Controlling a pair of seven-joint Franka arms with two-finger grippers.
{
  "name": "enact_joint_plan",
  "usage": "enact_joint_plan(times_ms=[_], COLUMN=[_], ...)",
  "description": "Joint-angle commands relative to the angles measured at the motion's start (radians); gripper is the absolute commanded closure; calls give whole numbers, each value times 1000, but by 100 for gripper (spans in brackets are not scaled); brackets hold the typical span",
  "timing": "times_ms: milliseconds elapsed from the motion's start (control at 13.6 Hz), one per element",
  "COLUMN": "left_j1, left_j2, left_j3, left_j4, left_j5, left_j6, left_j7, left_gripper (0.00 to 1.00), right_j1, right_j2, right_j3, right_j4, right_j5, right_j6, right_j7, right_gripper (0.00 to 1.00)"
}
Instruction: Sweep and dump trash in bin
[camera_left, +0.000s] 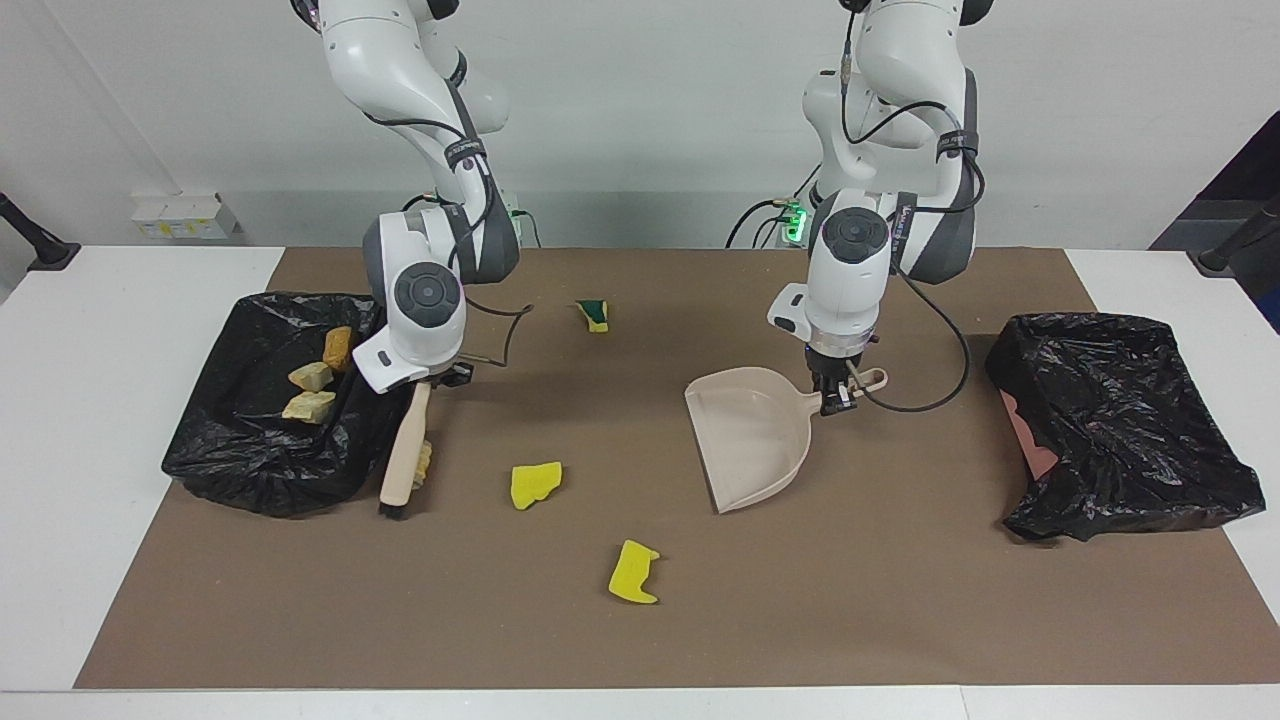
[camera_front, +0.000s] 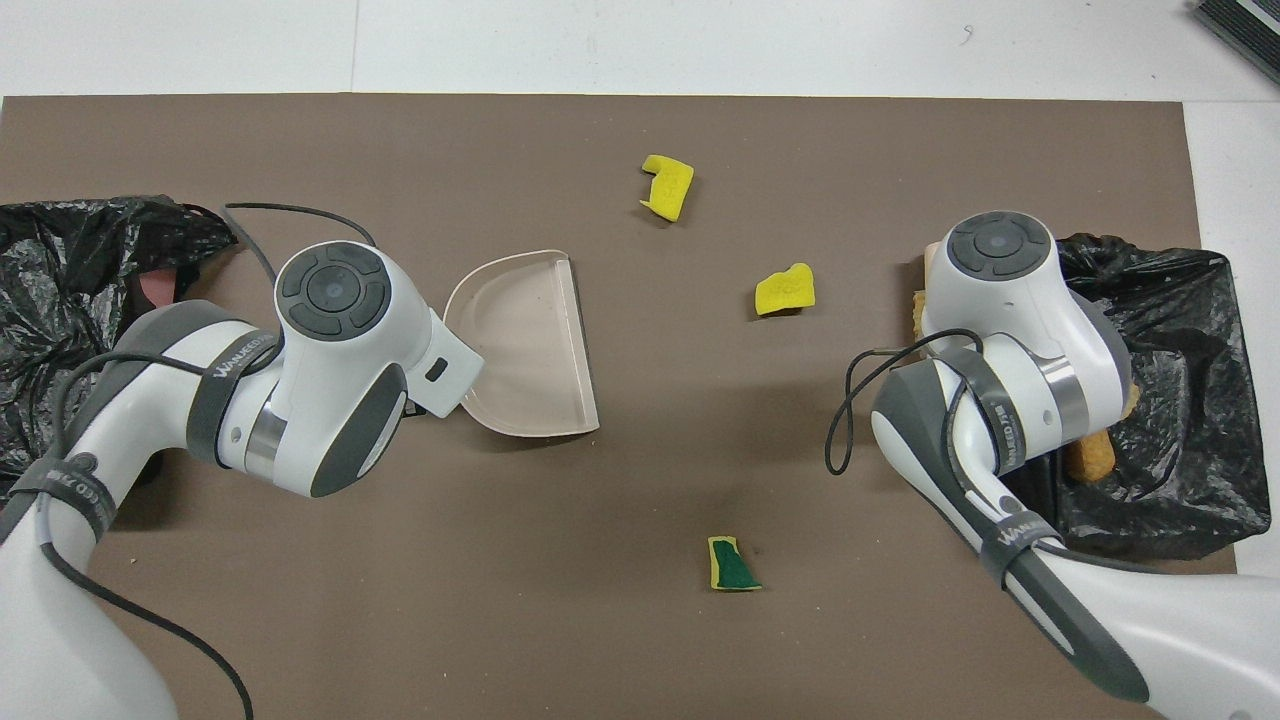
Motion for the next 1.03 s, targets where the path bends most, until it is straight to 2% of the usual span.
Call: enact_joint_plan(times_ms=[0,73,367,954], left_j1=[-5,-5,-4,5], left_j2=[-36,-36,-36,-49], left_j3=[3,3,2,0], left_j4=[-48,-48,-50,-79], left_j5=[21,21,21,19], left_j6=[44,50,49,52], left_j7=[-3,-3,-3,-3], left_gripper=[100,100,100,100], right_j1=[37,58,163,377], right_j2=[30,51,108,114], right_j3=[20,24,26,40], right_j4=[22,42,117,114], right_j5=[90,151,255,452], right_j6=[76,104,118,289], right_j7=[-39,-46,-50,-75], right_gripper=[100,100,100,100])
